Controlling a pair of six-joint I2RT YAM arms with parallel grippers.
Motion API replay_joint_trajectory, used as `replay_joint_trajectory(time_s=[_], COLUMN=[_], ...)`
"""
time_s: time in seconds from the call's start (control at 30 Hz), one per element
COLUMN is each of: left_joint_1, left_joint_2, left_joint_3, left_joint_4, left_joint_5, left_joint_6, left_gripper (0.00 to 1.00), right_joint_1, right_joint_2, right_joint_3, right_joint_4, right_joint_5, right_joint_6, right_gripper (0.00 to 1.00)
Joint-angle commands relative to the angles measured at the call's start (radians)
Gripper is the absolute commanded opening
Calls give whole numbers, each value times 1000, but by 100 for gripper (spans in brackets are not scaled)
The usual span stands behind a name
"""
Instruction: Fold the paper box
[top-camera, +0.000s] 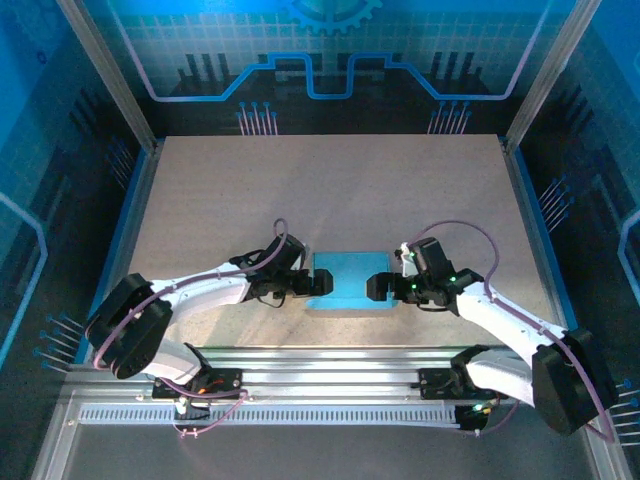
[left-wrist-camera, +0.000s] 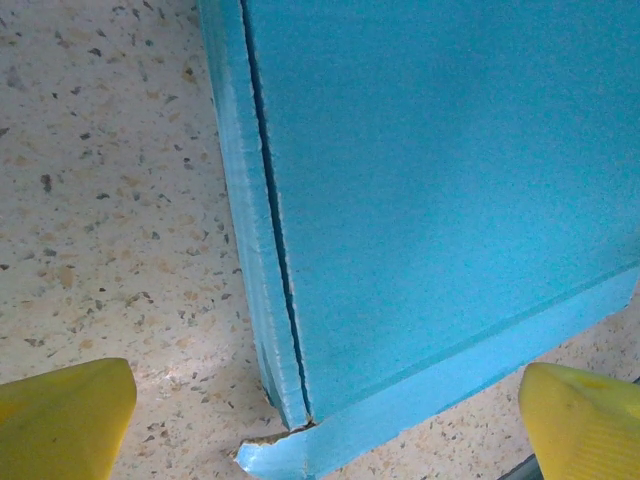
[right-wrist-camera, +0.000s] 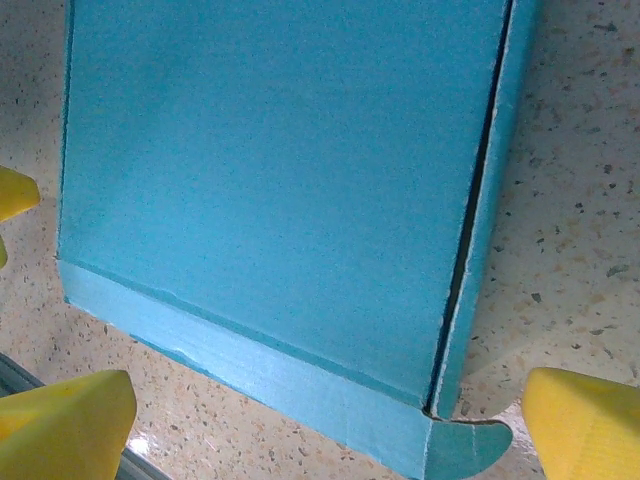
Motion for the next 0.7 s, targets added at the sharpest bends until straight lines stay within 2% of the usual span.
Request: replay_joint_trajectory(time_s=[0.0,0.4,0.67], left_joint_1=[-6,-6,-9], left_joint_2=[-32,26,8], left_joint_3=[-10,6,-4], left_joint_4=[4,41,42], left_joint_5=[4,74,68], left_joint_6=[-4,-29,-21], left_gripper=[99,99,99], right_joint_1=[3,19,21], right_joint_2=[6,64,51], right_joint_3=[5,5,-12], right_joint_4=[13,49,80], right_joint_5=[-2,-41,-29], right_joint_6=[15,15,29], right_gripper=[100,100,100])
